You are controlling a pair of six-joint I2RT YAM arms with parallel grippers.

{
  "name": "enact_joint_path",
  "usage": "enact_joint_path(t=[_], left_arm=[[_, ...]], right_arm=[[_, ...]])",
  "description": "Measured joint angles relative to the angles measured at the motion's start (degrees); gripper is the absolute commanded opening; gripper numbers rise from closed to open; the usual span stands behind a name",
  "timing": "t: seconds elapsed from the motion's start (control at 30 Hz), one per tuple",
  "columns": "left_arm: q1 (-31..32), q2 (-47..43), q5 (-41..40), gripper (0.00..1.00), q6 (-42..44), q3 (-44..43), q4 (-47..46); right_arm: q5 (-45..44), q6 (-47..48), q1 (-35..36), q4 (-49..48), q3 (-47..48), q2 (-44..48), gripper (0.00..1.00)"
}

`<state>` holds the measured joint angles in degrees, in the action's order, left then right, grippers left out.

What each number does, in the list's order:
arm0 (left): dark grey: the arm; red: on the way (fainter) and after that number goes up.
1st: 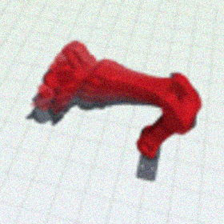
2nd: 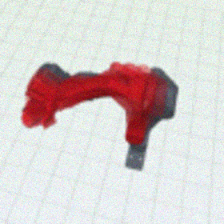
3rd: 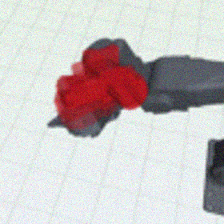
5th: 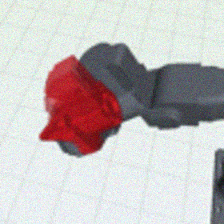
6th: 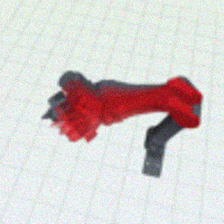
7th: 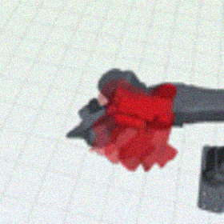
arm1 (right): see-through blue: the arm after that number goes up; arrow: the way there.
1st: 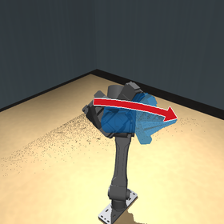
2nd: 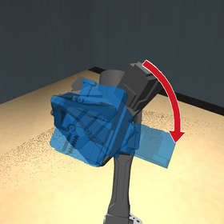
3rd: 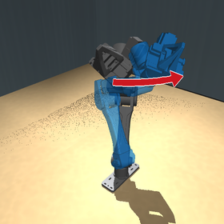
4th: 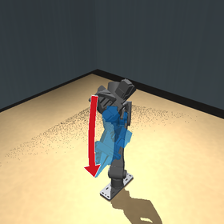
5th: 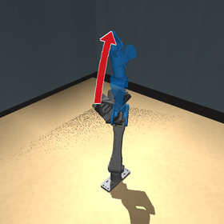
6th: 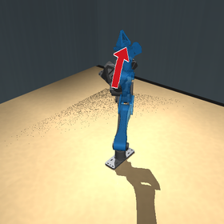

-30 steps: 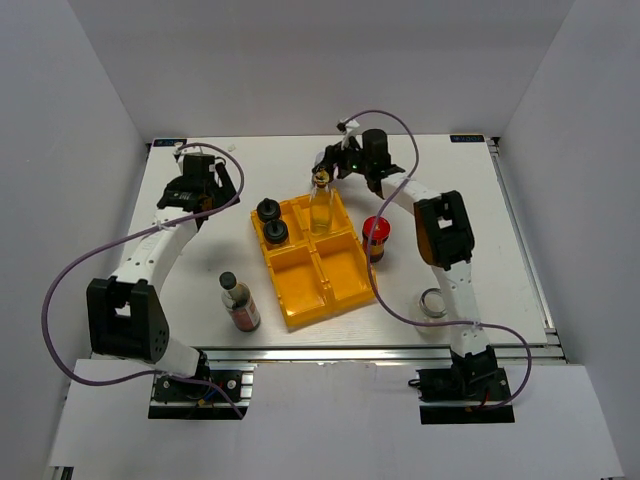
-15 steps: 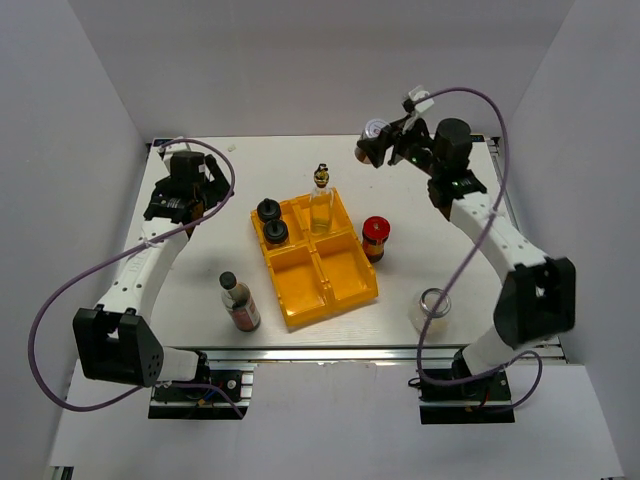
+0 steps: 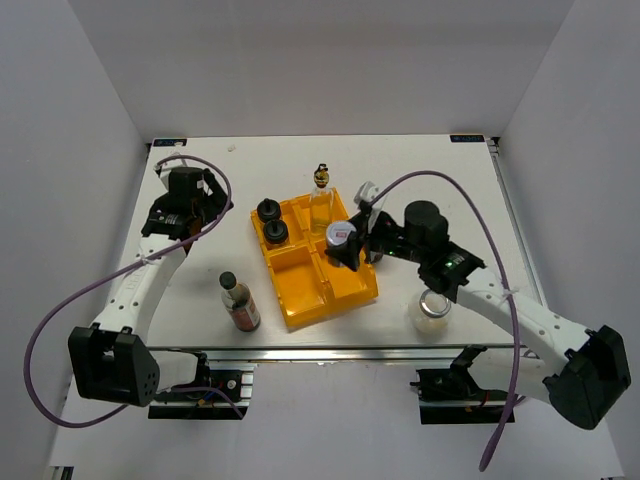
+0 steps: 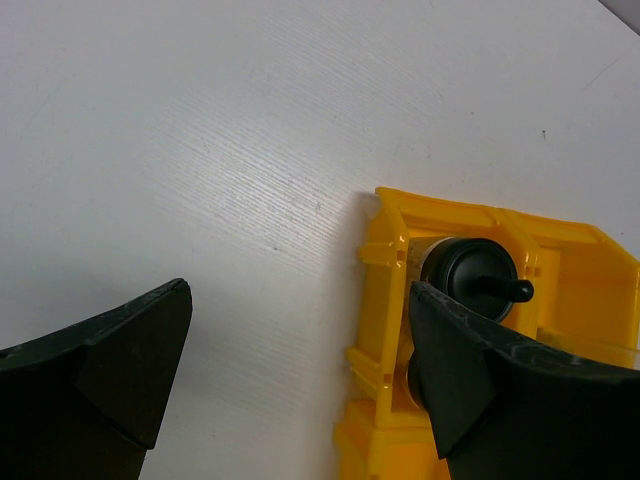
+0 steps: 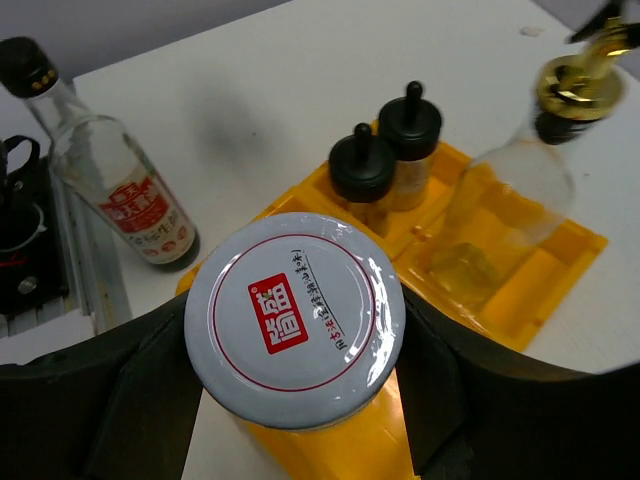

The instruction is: Organize the condiment bottles

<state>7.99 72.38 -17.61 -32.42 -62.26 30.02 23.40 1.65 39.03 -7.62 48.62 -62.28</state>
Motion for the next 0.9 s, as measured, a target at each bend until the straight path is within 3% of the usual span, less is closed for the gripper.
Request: enact_joint_path(t=[0.13, 0.27, 0.4, 0.73, 0.87, 0.9], left_arm=[[0.0, -2.05, -0.5, 0.98, -1.31, 1.9, 0.17], [0.0, -4.11, -1.36, 0.98, -2.69, 2.86, 0.85], [0.0, -5.31, -2.62, 0.98, -4.24, 2.91, 1.79], [0.0, -5.6, -4.57, 0.98, -5.14, 2.93, 3.43], [0.0, -5.68, -4.9, 0.98, -5.11, 3.13, 3.37], [0.0, -5.75, -4.94, 0.98, -5.11, 3.34, 3.34]], right_arm=[[-3.02, 1.01, 7.82, -2.1, -0.22, -4.81, 0.0], [-5.16, 2.71, 13.03, -4.61, 1.05, -15.58, 0.0], [-6.8, 3.5, 13.97, -6.45, 3.28, -25.68, 0.0], [-9.84, 3.56, 13.88, -15.54, 3.48, -35.65, 0.0], [-11.28, 3.23, 13.88, -21.07, 3.26, -37.7, 0.1], [-11.61, 3.15, 13.88, -22.75, 3.17, -38.21, 0.21]])
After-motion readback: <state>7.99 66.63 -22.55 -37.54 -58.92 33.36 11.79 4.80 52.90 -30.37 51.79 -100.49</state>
